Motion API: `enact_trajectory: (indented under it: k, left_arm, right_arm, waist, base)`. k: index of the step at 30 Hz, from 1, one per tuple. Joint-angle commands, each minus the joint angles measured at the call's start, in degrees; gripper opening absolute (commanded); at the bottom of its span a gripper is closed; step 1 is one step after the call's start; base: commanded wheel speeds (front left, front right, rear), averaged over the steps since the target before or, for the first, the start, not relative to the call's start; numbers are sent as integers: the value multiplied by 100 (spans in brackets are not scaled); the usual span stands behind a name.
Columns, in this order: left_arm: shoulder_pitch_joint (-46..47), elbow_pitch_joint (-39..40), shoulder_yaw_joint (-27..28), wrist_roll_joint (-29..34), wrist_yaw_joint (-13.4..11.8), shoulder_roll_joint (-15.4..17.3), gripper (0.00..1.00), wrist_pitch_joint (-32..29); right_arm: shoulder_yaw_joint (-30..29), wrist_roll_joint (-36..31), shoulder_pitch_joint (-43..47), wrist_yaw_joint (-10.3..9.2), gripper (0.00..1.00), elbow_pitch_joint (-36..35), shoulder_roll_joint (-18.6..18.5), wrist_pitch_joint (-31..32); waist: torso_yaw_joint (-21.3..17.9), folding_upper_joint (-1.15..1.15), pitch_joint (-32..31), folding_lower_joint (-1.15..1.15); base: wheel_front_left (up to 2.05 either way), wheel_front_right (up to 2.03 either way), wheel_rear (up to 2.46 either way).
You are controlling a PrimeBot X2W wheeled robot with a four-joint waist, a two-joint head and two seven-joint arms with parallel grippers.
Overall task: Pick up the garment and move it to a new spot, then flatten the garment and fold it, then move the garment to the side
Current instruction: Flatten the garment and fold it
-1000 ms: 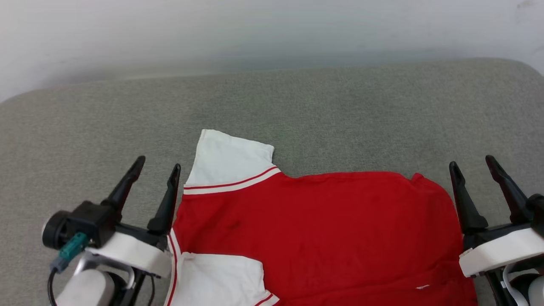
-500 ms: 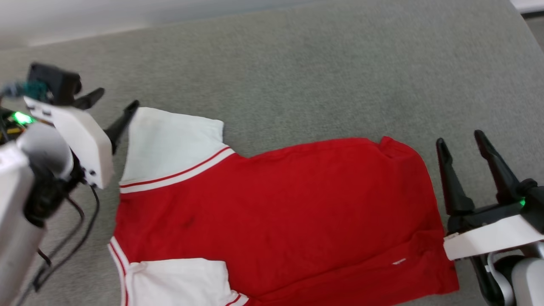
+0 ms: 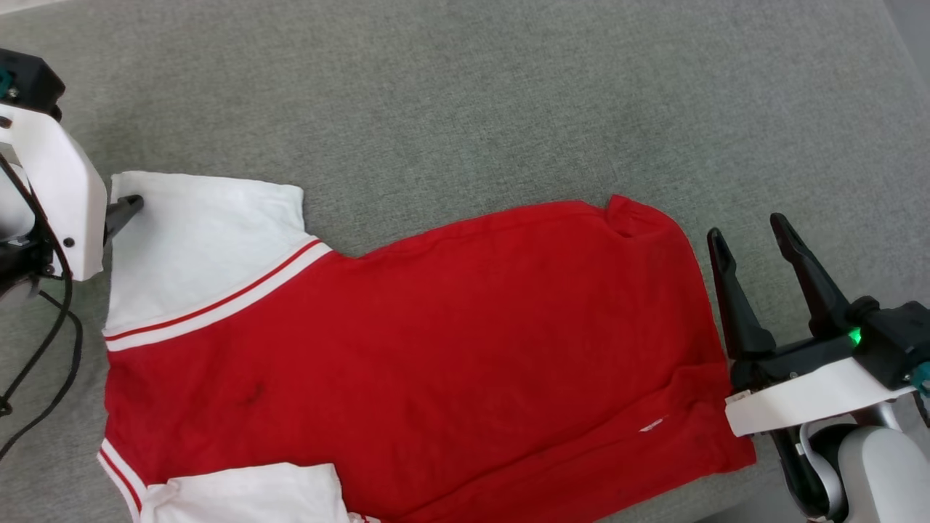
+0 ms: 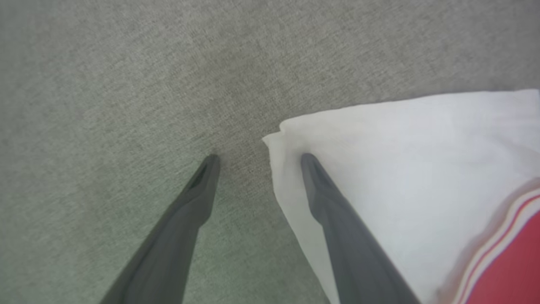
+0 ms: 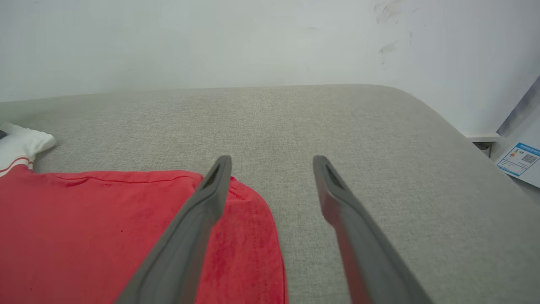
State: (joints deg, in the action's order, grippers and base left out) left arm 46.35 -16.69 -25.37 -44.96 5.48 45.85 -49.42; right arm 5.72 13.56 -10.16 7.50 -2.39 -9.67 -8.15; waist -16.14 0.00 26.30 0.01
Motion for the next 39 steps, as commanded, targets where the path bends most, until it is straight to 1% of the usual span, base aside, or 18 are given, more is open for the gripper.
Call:
enact_trajectory:
  k: [1, 3, 6, 7, 8, 9, 11, 15, 16, 20, 21, 23, 25, 28, 31, 36, 39]
  left_arm:
    - [65, -50, -17, 30, -31, 15, 100, -24]
    - [45, -98, -32, 27, -46, -1, 100, -8]
    - [46, -130, -144, 185, 15, 100, 100, 52]
    - [37, -153, -173, 208, 35, 102, 85, 79]
    - [16, -181, -195, 156, 42, 66, 19, 77]
    - [-20, -194, -212, 89, 59, 7, 0, 63]
    - [-78, -189, -226, -15, 91, -73, 0, 93]
    - [-119, -203, -205, -42, 106, -100, 0, 331]
    - [-166, -221, -194, -40, 128, -149, 0, 569]
    - [-271, -147, -78, -87, 148, -290, 0, 1195]
    - [-271, -147, -78, -87, 148, -290, 0, 1195]
    - [-365, -54, -90, -36, 154, -320, 0, 1479]
    - [-462, 98, -112, -11, 163, -351, 0, 1736]
    - [-624, 430, -184, 46, 181, -336, 0, 2044]
    - [-798, 927, -250, 142, 183, -272, 0, 2304]
    - [-1158, 1802, -264, 166, 110, -179, 0, 2488]
    - [-1365, 2247, -254, 175, 26, -130, 0, 2551]
  right_arm:
    - [21, 6, -100, -3, 100, 40, 58, -59]
    - [37, 3, -114, -3, 100, 81, 75, -93]
    - [35, 19, -139, -3, 100, 131, 86, -92]
    - [25, 20, -137, -3, 100, 144, 86, -96]
    - [17, 19, -137, -3, 100, 157, 83, -94]
    - [14, 18, -136, -3, 100, 171, 77, -84]
    - [9, 19, -124, -3, 100, 192, 52, -56]
    - [-5, 16, -127, -3, 100, 198, -7, 7]
    - [-28, 1, -137, -3, 100, 186, -66, 67]
    - [-168, -39, -79, -3, 100, 143, -229, 292]
    - [-168, -39, -79, -3, 100, 143, -229, 292]
    - [-238, 6, -43, -3, 100, 119, -272, 503]
    - [-260, 60, -41, -3, 100, 56, -418, 781]
    - [-192, 197, -93, -3, 100, -36, -695, 1418]
    - [-67, 392, -234, -3, 100, -85, -1085, 2302]
    - [192, 732, -599, -4, 100, -89, -1697, 3717]
    - [375, 885, -857, -4, 100, 21, -1960, 4459]
  waist:
    - [-52, 0, 63, -1]
    - [-62, 0, 96, -1]
    - [-58, 0, 144, -1]
    - [-52, 0, 152, -1]
    - [-42, 0, 156, -1]
    - [-30, 0, 152, -1]
    - [9, 0, 123, -1]
    - [81, 0, 34, -1]
    - [140, 0, -72, -1]
    - [319, 0, -334, -1]
    - [319, 0, -334, -1]
    - [426, 0, -472, -1]
    - [537, 0, -606, -1]
    - [728, 0, -769, -1]
    - [915, 0, -869, -1]
    - [1270, 0, -875, -1]
    - [1469, 0, -825, -1]
  base:
    - [0, 0, 0]
    - [0, 0, 0]
    - [0, 0, 0]
    - [0, 0, 0]
    - [0, 0, 0]
    - [0, 0, 0]
    - [0, 0, 0]
    - [0, 0, 0]
    - [0, 0, 0]
    - [0, 0, 0]
    - [0, 0, 0]
    - [0, 0, 0]
    - [0, 0, 0]
    - [0, 0, 0]
    - [0, 0, 0]
    - [0, 0, 0]
    - [0, 0, 0]
